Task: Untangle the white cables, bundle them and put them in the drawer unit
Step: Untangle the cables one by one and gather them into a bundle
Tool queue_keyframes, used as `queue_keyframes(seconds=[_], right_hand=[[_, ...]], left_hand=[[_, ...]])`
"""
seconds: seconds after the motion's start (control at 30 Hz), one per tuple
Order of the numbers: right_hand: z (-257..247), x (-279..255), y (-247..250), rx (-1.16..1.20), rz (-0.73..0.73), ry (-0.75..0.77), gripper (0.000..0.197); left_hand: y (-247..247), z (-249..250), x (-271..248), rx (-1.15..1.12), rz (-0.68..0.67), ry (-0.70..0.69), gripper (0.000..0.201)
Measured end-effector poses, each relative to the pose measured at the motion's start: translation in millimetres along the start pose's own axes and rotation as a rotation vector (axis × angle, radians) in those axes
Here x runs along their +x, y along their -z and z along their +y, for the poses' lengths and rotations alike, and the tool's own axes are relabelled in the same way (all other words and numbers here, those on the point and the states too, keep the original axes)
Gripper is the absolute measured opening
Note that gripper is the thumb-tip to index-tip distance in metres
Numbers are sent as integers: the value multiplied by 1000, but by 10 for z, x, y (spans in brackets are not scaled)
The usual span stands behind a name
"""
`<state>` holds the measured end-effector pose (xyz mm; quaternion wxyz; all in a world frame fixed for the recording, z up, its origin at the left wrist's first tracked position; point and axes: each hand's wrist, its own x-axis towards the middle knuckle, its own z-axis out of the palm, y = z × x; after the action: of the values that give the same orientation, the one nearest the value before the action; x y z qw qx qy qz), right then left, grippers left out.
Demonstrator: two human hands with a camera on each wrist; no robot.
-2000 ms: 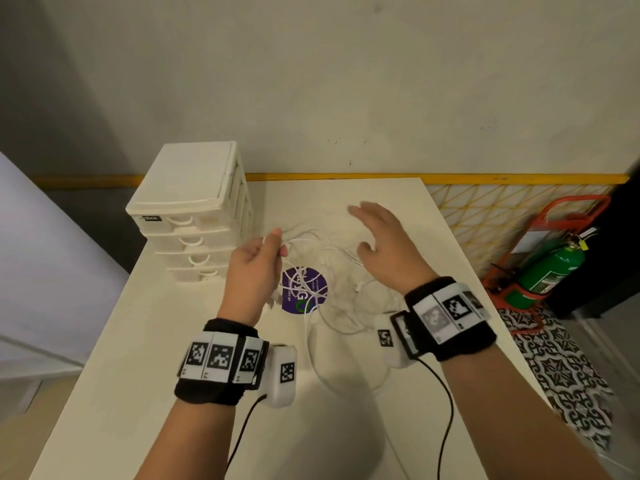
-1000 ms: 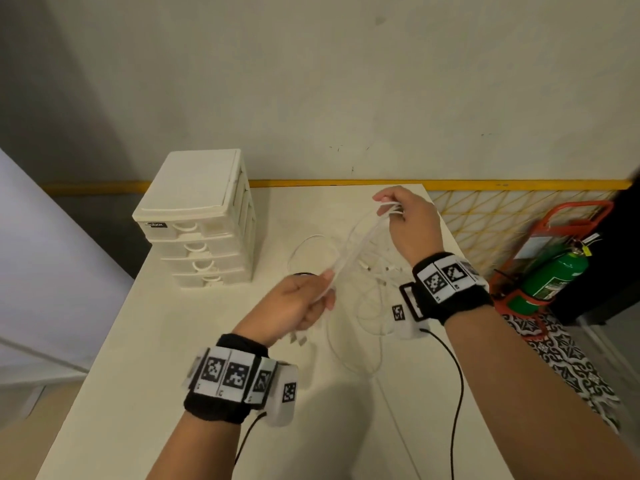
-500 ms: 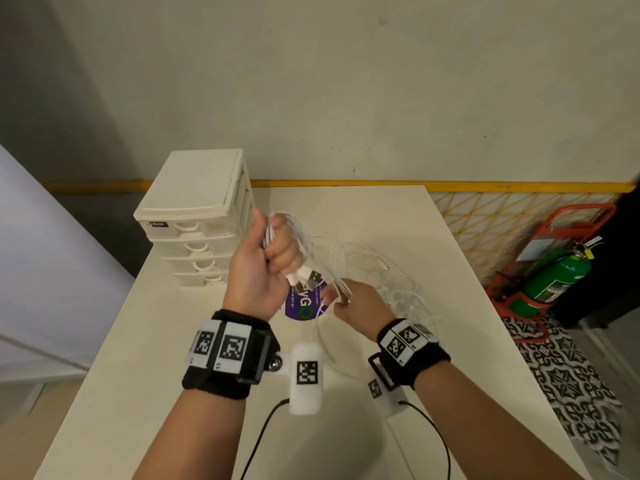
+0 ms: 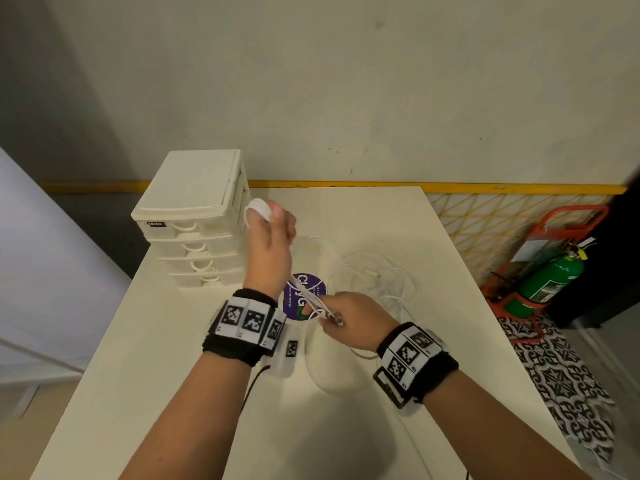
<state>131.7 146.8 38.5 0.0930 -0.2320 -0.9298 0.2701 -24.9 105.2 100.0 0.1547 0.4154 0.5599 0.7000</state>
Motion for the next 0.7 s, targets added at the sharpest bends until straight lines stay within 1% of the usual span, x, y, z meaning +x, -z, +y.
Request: queue_keyframes(seconds=[0.07, 0.1, 0.13, 0.17, 0.2, 0.27, 0.3, 0.4, 0.43, 0.53, 0.63, 0.7], right_hand=[[-20, -4, 64, -10, 45, 41, 29], [-1, 0, 99, 15, 66, 49, 27], [24, -3, 131, 61, 85, 52, 24], [51, -9, 162, 126, 103, 47, 22], [81, -17, 186, 195, 118, 36, 20], [124, -19, 232, 313, 165, 3, 18], [141, -21, 253, 358, 186, -18, 16], [169, -45, 323, 438, 213, -79, 14], [182, -62, 342, 460, 205, -97, 15], [244, -117, 389, 546, 174, -125, 12], [250, -141, 380, 569, 171, -163, 8], [223, -126, 368, 542, 202, -187, 4]], left_hand=[[-3, -100, -39, 306, -270, -38, 16], [11, -152, -54, 457, -409, -36, 16], [31, -201, -65, 574, -519, -21, 18], [51, -240, -77, 639, -594, 9, 21], [68, -271, -94, 655, -647, 52, 25], [81, -301, -156, 589, -727, 143, 31], [84, -310, -197, 552, -753, 167, 34], [110, -330, -293, 507, -799, 176, 40], [130, -352, -313, 477, -785, 189, 39], [203, -429, -338, 422, -686, 207, 34], [225, -467, -365, 389, -672, 225, 39], [208, -465, -405, 377, -649, 219, 41]])
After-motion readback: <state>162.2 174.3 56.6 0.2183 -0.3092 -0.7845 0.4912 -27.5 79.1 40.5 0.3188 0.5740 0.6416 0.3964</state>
